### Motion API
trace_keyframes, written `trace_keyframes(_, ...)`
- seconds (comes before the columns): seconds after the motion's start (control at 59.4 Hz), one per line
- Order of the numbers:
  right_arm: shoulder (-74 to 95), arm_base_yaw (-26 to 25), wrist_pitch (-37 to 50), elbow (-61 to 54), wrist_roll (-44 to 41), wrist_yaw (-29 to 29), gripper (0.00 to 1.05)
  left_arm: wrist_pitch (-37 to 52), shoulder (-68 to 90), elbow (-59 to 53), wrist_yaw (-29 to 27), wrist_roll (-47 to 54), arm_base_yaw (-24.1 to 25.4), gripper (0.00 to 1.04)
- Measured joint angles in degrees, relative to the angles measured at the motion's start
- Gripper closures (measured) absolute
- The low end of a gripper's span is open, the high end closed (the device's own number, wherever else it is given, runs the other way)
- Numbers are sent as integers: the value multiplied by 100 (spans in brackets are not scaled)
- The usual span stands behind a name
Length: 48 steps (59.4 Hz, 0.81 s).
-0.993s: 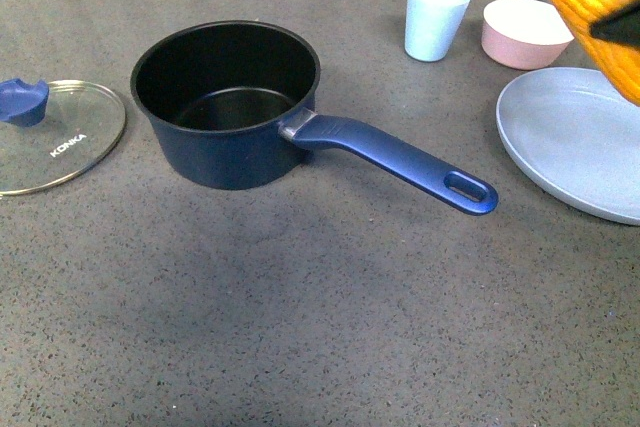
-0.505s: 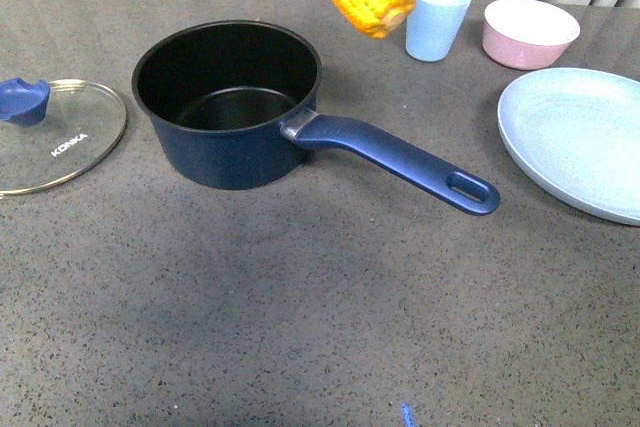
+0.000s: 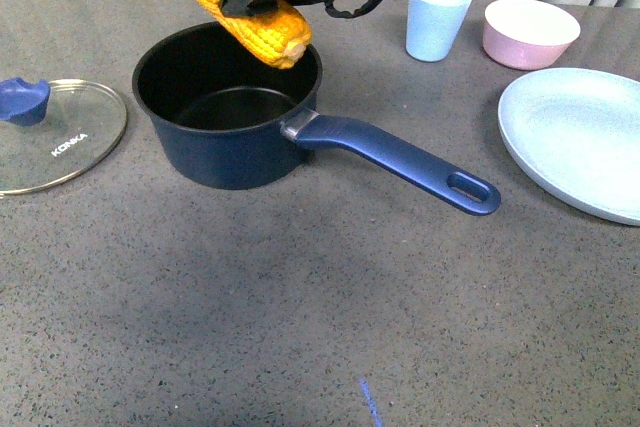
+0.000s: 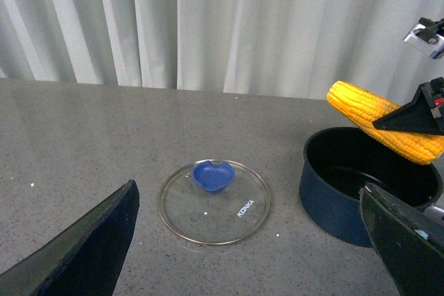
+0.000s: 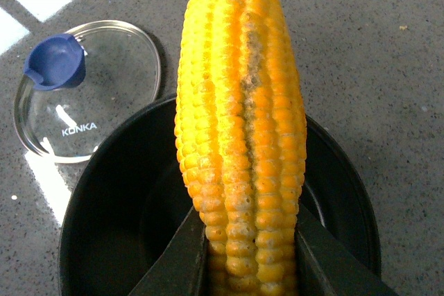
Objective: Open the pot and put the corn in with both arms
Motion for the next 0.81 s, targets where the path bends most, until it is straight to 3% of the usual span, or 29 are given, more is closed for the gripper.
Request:
trace_keyframes(0.152,181,79,-55,201,-7,79,53,0,0,0,2,0,0,9)
trace_keyframes(0.253,216,109,13,197,-2,103,29,0,0,0,2,0,0,9)
trace_keyframes(0.404,136,90,249,-61,2,151,8,0,0,0,0,0,0,9)
trace_keyframes(0.606,-575,-227,1119,-1241,299,177,9,0,0,0,0,0,0,9)
trace_keyframes(0.808,-2393,-1058,2168,-2933,688,208,9,0,0,0,0,0,0,9)
